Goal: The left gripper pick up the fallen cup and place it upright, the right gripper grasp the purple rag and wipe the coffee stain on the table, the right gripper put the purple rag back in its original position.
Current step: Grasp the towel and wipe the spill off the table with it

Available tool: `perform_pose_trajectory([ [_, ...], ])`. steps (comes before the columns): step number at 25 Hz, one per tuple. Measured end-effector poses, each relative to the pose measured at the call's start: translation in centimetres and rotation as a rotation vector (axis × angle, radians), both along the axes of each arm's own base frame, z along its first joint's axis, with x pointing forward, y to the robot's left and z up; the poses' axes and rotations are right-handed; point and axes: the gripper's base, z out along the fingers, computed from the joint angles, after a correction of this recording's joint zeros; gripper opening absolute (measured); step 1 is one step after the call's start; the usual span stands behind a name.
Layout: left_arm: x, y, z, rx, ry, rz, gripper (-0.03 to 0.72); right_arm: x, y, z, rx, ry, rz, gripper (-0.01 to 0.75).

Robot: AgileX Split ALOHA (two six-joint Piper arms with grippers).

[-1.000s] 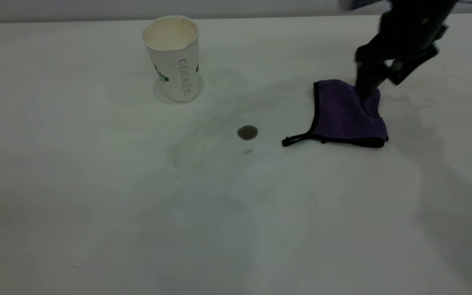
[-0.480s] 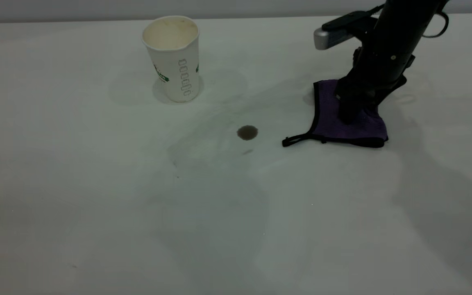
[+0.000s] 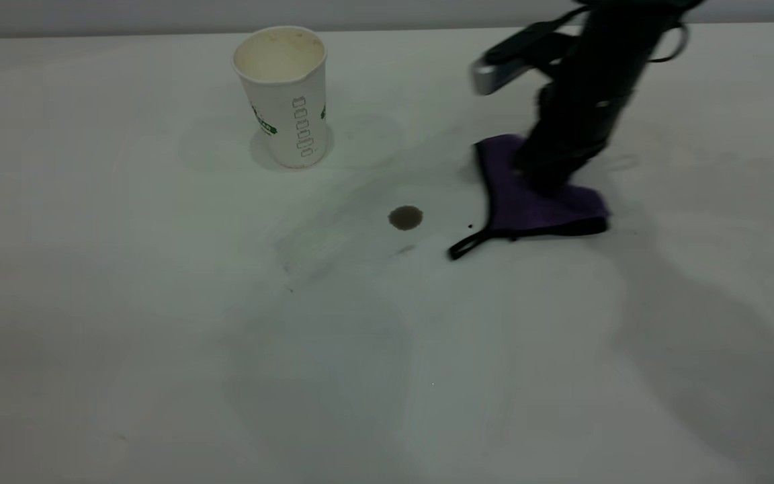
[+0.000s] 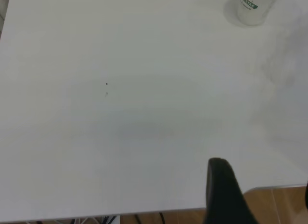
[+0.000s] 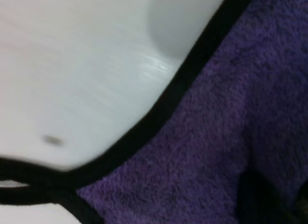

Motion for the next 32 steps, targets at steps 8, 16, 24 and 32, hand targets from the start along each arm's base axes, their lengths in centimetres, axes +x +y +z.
perform_pose_trajectory([
  [8, 0.0, 0.0, 0.0, 0.0, 0.0, 0.0, 0.466, -2.6, 9.4, 0.6, 0.061, -0.029, 0.155, 0.059],
  [16, 0.0, 0.0, 0.0, 0.0, 0.0, 0.0, 0.466, -6.8, 16.5, 0.9, 0.09, -0.033, 0.293, 0.059],
  [24, 0.0, 0.0, 0.0, 0.0, 0.0, 0.0, 0.466, -5.4, 16.3, -0.1, 0.11, -0.042, 0.198, 0.059],
  [32, 0.0, 0.0, 0.0, 0.0, 0.0, 0.0, 0.465, -0.1, 7.2, -0.1, -0.005, 0.029, -0.086, 0.059],
])
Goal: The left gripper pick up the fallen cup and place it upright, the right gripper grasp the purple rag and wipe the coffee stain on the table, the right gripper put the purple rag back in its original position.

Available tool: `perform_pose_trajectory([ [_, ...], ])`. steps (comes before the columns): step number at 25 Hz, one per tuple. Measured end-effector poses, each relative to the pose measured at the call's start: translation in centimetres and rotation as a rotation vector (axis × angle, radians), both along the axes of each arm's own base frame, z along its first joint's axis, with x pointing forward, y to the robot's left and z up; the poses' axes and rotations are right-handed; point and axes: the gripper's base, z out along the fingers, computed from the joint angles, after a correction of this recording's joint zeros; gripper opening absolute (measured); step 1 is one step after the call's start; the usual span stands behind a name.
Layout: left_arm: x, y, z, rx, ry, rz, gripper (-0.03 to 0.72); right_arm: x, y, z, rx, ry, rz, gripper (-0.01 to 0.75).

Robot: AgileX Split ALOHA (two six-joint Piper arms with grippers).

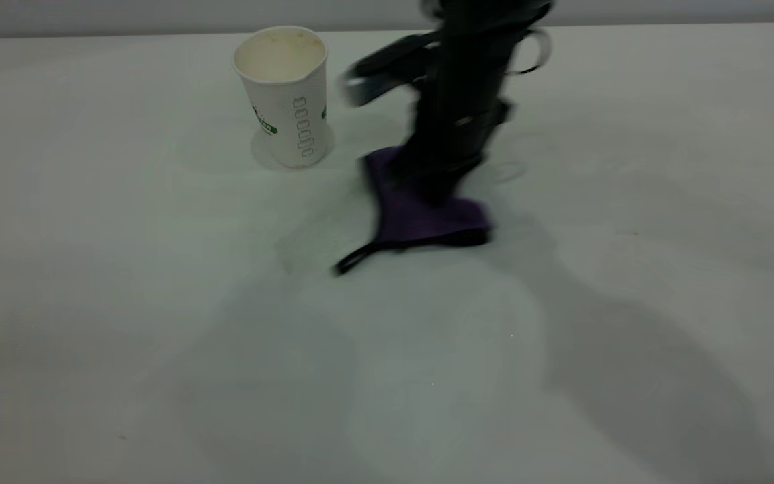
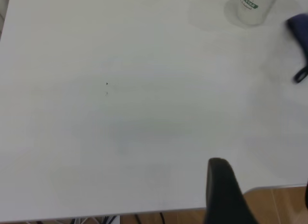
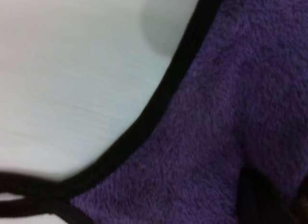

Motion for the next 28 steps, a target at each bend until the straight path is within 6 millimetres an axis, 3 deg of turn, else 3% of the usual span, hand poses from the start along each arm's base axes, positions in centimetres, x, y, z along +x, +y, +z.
perform_pose_trajectory([
  [9, 0.0, 0.0, 0.0, 0.0, 0.0, 0.0, 0.465, 3.3, -14.1, 0.3, -0.113, 0.158, -0.379, 0.078],
  [12, 0.0, 0.0, 0.0, 0.0, 0.0, 0.0, 0.465, 3.8, -16.8, 0.9, -0.121, 0.155, -0.426, 0.144],
  [14, 0.0, 0.0, 0.0, 0.0, 0.0, 0.0, 0.465, 3.9, -18.0, 2.2, -0.13, 0.153, -0.444, 0.245],
  [17, 0.0, 0.0, 0.0, -0.001, 0.0, 0.0, 0.465, 4.1, -18.7, 6.3, -0.137, 0.134, -0.457, 0.458],
  [20, 0.0, 0.0, 0.0, -0.001, 0.001, 0.0, 0.465, 3.8, -18.7, 12.4, -0.128, 0.091, -0.454, 0.669],
  [24, 0.0, 0.0, 0.0, -0.001, 0.001, 0.0, 0.465, 1.8, -18.3, 21.6, -0.102, 0.016, -0.453, 0.726],
  [28, 0.0, 0.0, 0.0, -0.001, 0.001, 0.0, 0.465, -1.9, -17.5, 30.0, -0.059, -0.083, -0.434, 0.726],
])
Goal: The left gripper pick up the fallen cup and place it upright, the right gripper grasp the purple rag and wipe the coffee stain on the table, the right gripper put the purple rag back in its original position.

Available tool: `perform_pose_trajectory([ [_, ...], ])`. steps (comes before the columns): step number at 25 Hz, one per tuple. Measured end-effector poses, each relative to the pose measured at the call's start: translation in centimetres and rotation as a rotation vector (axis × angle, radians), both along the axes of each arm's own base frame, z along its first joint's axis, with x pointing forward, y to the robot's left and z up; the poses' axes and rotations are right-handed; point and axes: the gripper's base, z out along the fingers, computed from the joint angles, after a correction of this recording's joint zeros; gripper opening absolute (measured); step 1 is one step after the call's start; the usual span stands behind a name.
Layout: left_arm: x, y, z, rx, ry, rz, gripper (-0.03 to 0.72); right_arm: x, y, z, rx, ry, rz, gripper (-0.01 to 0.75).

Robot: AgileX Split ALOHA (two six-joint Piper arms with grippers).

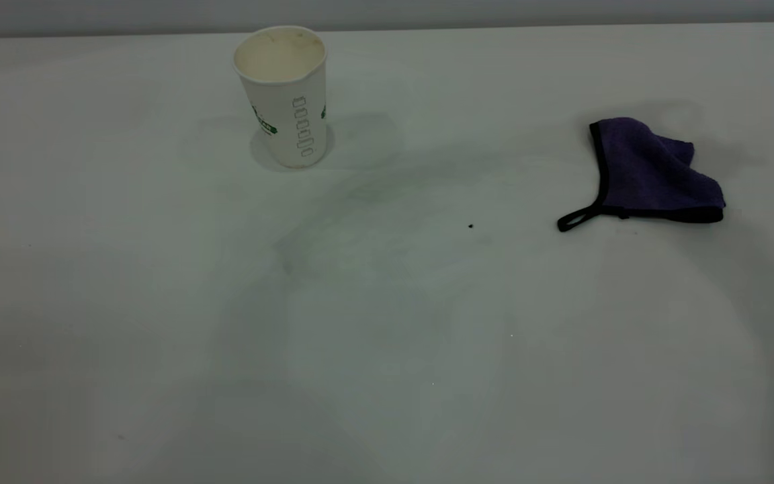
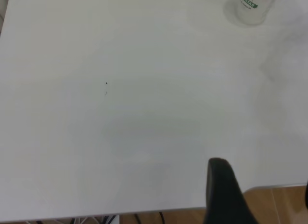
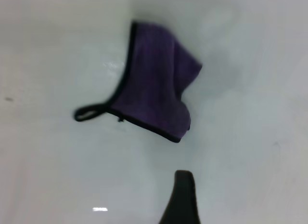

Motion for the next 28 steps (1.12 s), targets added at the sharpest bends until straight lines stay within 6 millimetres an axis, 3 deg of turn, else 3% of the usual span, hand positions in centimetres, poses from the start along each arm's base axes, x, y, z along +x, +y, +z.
perform_pose_trajectory([
  [2, 0.0, 0.0, 0.0, 0.0, 0.0, 0.0, 0.465, -2.7, 0.5, 3.4, 0.01, -0.061, 0.023, 0.726],
  [6, 0.0, 0.0, 0.0, 0.0, 0.0, 0.0, 0.465, -9.4, 1.1, 7.7, 0.035, -0.136, 0.068, 0.726],
  [9, 0.0, 0.0, 0.0, 0.0, 0.0, 0.0, 0.465, -14.8, 0.7, 9.1, 0.068, -0.168, 0.089, 0.725],
  [13, 0.0, 0.0, 0.0, 0.0, 0.0, 0.0, 0.465, -21.7, -0.7, 8.8, 0.089, -0.192, 0.092, 0.724],
  [20, 0.0, 0.0, 0.0, 0.0, 0.0, 0.0, 0.465, -32.5, -3.5, 5.8, 0.119, -0.313, 0.08, 0.711],
  [24, 0.0, 0.0, 0.0, 0.0, 0.0, 0.0, 0.465, -36.6, -4.7, 3.0, 0.14, -0.388, 0.033, 0.706],
  [28, 0.0, 0.0, 0.0, 0.0, 0.0, 0.0, 0.465, -38.6, -5.1, 0.0, 0.149, -0.408, -0.018, 0.696],
])
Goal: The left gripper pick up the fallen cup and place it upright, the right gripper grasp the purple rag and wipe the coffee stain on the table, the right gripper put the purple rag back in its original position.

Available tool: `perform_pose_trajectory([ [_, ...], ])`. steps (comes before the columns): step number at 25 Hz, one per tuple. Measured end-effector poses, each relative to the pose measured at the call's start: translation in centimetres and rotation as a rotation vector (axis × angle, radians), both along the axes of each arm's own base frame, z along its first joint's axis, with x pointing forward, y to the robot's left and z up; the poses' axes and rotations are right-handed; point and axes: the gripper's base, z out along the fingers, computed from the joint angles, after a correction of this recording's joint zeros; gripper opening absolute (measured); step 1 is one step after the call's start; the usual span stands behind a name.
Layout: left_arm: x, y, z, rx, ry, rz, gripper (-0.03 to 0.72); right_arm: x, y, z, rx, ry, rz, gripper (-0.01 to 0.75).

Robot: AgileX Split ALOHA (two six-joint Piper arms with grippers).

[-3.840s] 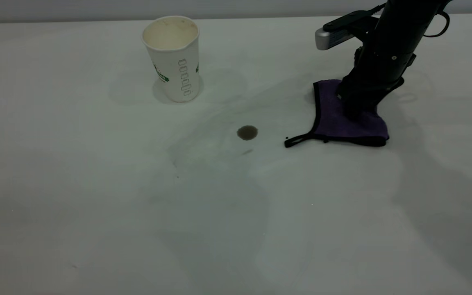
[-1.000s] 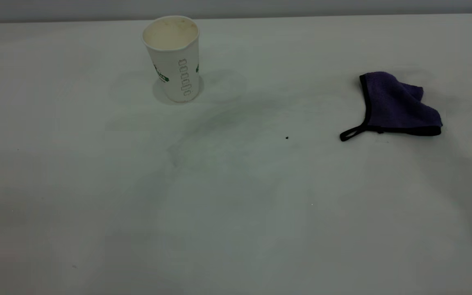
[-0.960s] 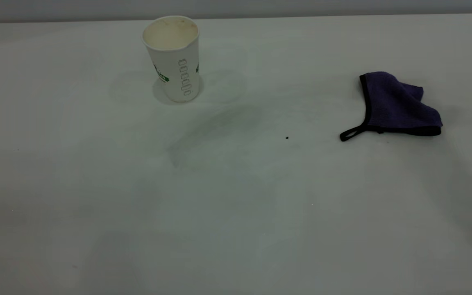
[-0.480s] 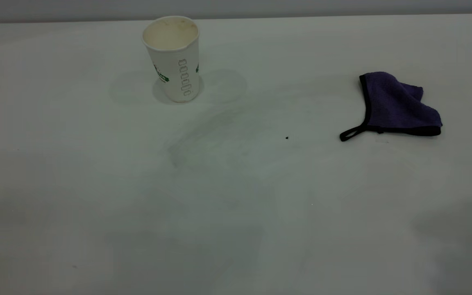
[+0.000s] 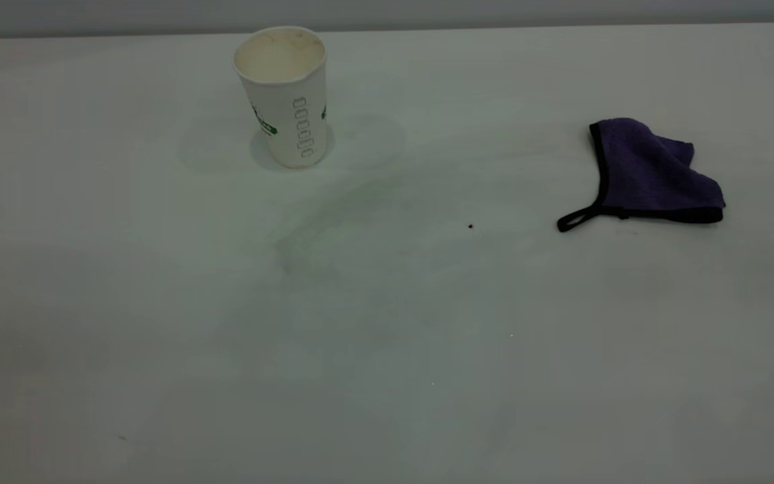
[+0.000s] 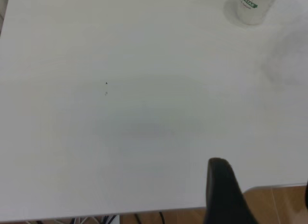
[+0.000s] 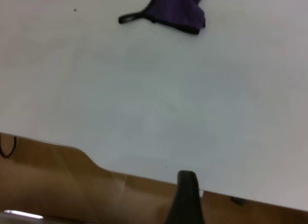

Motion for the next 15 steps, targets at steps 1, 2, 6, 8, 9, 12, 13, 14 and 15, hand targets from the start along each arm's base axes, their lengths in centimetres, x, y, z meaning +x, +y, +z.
perform_pose_trajectory([
  [1, 0.0, 0.0, 0.0, 0.0, 0.0, 0.0, 0.465, -0.3, 0.0, -0.6, 0.006, -0.012, -0.009, 0.695],
  [2, 0.0, 0.0, 0.0, 0.0, 0.0, 0.0, 0.465, -0.6, -0.1, -1.1, 0.012, -0.03, -0.02, 0.692],
  [6, 0.0, 0.0, 0.0, 0.0, 0.0, 0.0, 0.465, -1.2, -0.2, -2.7, 0.022, -0.112, -0.061, 0.683],
  [8, 0.0, 0.0, 0.0, 0.0, 0.0, 0.0, 0.465, -1.6, -0.2, -3.0, 0.025, -0.143, -0.075, 0.679],
  [9, 0.0, 0.0, 0.0, 0.0, 0.0, 0.0, 0.465, -1.8, -0.2, -3.0, 0.027, -0.162, -0.079, 0.677],
  [12, 0.0, 0.0, 0.0, 0.0, 0.0, 0.0, 0.465, -2.3, -0.3, -3.0, 0.029, -0.203, -0.097, 0.668],
  [13, 0.0, 0.0, 0.0, 0.0, 0.0, 0.0, 0.465, -2.4, -0.3, -3.0, 0.029, -0.215, -0.104, 0.667],
  [14, 0.0, 0.0, 0.0, 0.0, 0.0, 0.0, 0.465, -2.6, -0.3, -3.0, 0.03, -0.225, -0.107, 0.664],
  [15, 0.0, 0.0, 0.0, 0.0, 0.0, 0.0, 0.465, -2.7, -0.3, -3.0, 0.03, -0.235, -0.11, 0.664],
])
